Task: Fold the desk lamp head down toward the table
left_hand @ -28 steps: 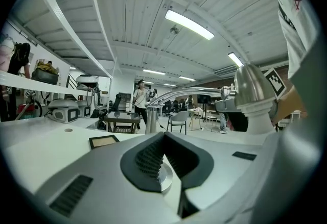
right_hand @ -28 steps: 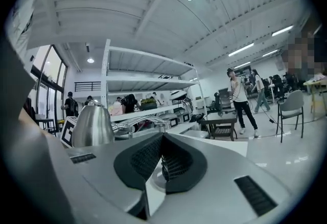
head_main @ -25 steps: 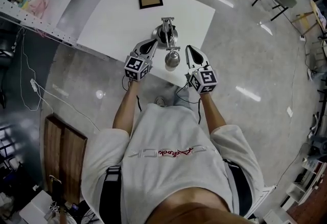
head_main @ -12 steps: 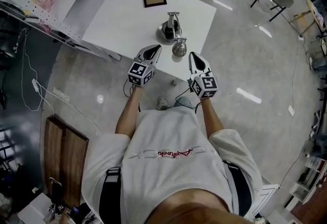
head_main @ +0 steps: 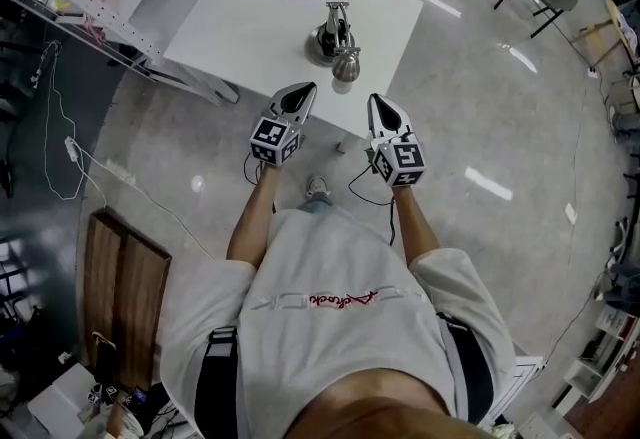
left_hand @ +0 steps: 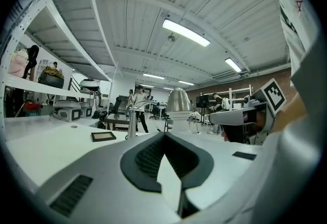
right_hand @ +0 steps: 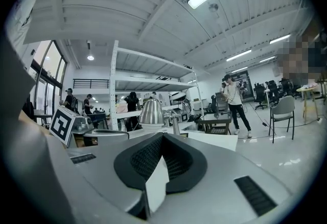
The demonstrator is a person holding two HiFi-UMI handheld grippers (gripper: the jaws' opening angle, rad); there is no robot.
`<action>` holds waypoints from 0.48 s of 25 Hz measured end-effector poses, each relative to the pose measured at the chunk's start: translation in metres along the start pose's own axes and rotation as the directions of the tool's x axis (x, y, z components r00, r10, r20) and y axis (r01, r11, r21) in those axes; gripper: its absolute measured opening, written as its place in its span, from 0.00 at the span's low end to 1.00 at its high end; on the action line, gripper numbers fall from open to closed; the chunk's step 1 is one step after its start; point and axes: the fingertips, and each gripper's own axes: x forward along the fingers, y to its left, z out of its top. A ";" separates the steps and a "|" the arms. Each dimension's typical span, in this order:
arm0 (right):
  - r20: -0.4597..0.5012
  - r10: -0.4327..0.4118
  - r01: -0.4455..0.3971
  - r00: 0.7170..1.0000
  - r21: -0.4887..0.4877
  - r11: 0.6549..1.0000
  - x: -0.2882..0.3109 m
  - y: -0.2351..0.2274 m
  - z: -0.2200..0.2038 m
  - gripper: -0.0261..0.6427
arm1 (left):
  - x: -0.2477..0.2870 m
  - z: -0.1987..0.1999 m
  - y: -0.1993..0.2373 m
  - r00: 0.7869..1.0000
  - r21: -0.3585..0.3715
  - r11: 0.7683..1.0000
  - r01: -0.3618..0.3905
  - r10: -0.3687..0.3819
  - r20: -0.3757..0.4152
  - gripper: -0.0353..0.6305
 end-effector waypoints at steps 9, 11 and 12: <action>-0.012 0.010 -0.010 1.000 -0.010 1.000 -0.052 0.019 -0.011 0.06 | -0.024 -0.010 -0.053 1.000 0.001 1.000 0.014 -0.014 -0.002 0.09; -0.011 0.006 -0.007 1.000 -0.013 1.000 -0.062 0.021 -0.013 0.06 | -0.030 -0.011 -0.064 1.000 0.006 1.000 0.023 -0.023 -0.003 0.09; -0.011 0.006 -0.006 1.000 -0.016 1.000 -0.066 0.023 -0.013 0.06 | -0.033 -0.012 -0.069 1.000 0.008 1.000 0.027 -0.027 -0.004 0.09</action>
